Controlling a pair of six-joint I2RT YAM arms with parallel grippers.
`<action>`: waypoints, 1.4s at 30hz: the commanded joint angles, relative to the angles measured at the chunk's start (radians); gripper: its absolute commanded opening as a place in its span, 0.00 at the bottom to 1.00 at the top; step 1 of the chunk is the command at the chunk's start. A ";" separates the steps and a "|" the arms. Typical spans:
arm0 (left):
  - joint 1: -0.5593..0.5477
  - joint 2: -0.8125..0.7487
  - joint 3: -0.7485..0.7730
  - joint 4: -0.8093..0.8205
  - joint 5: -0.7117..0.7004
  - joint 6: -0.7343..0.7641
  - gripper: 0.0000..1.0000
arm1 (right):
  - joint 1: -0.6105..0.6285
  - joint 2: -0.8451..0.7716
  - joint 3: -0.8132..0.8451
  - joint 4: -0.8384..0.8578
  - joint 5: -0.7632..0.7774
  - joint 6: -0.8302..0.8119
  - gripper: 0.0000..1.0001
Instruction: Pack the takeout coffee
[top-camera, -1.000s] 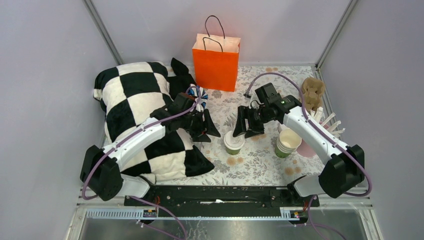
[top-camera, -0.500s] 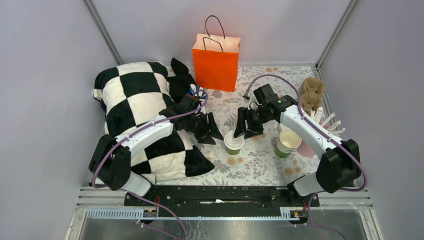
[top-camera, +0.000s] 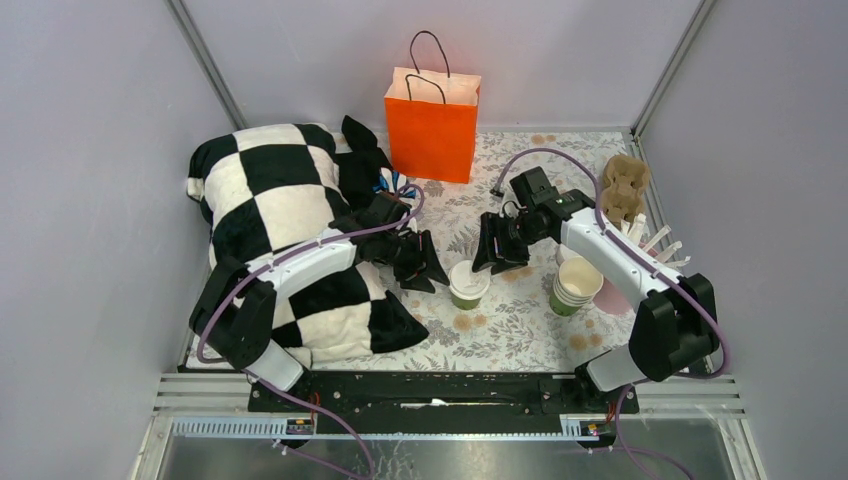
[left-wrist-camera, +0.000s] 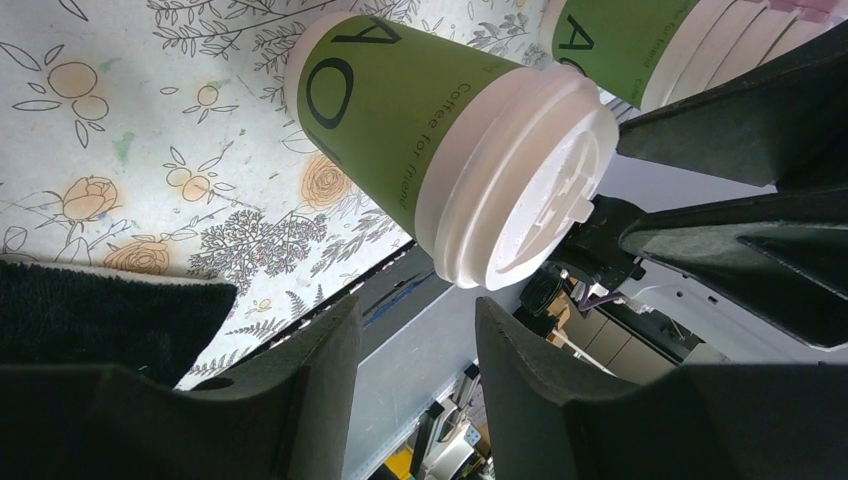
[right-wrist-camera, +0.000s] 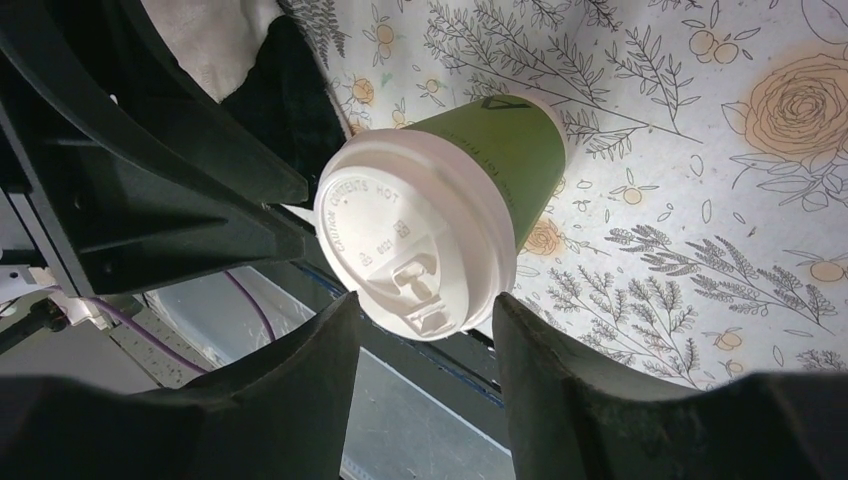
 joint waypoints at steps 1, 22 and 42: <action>-0.010 0.013 0.022 0.051 0.018 0.017 0.49 | -0.005 0.021 -0.019 0.038 -0.032 -0.016 0.57; -0.023 0.049 0.017 -0.023 -0.086 0.070 0.47 | -0.004 0.029 -0.059 0.085 -0.055 0.005 0.52; -0.022 0.062 0.082 -0.055 -0.126 0.098 0.53 | -0.028 0.020 -0.125 0.179 -0.141 0.083 0.55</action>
